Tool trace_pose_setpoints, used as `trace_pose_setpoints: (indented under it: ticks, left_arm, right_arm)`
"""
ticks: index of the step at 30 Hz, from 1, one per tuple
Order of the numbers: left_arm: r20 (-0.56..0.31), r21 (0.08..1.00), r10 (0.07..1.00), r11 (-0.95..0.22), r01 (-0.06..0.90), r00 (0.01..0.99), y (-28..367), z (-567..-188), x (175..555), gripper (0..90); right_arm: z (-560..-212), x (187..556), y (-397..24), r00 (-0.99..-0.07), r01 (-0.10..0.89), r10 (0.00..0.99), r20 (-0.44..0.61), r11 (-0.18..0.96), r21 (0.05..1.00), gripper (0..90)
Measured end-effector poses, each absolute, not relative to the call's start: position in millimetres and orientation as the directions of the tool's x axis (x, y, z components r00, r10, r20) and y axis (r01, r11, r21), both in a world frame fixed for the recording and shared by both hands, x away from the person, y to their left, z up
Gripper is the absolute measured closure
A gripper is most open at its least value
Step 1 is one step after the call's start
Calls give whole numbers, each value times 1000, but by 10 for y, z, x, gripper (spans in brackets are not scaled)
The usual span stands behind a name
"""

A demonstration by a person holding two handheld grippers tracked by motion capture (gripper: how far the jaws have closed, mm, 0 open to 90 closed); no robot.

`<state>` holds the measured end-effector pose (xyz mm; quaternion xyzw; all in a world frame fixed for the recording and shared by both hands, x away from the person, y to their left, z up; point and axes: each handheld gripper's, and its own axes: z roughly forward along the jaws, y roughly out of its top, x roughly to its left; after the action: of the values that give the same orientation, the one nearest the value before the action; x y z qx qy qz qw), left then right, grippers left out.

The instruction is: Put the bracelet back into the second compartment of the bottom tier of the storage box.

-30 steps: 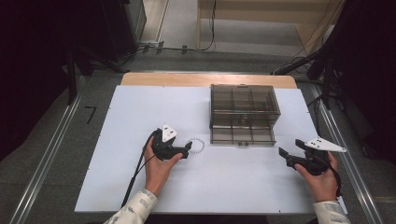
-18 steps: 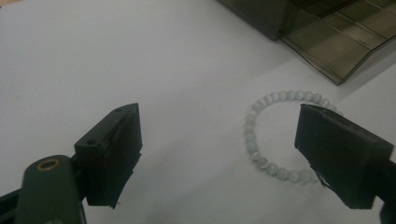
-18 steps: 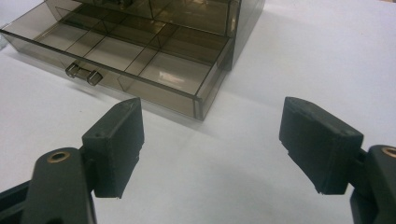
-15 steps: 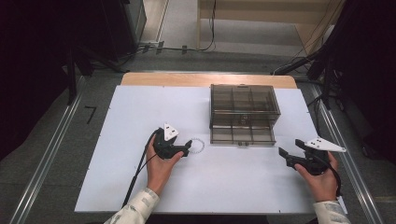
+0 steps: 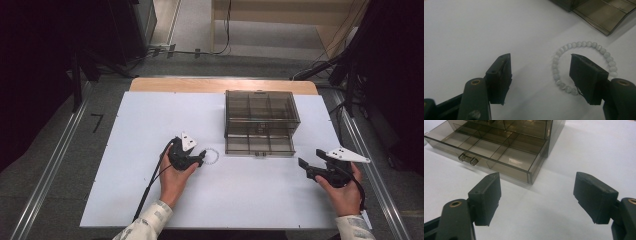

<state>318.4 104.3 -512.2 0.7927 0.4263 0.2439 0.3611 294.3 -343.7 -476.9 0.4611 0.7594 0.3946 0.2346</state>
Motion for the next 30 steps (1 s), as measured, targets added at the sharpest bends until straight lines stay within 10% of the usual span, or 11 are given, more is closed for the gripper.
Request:
trace_pose_setpoints:
  ticks: [15,30]
  left_arm:
    - [43,768,817,-395,504,575,1009,-5126,3181,718]
    - [0,768,811,-375,520,585,1003,-5132,3186,865]
  right_arm:
    - [-4773,2946,-3432,-464,517,886,6,266,813,209]
    - [-4771,2939,-3422,-462,518,887,5,265,814,210]
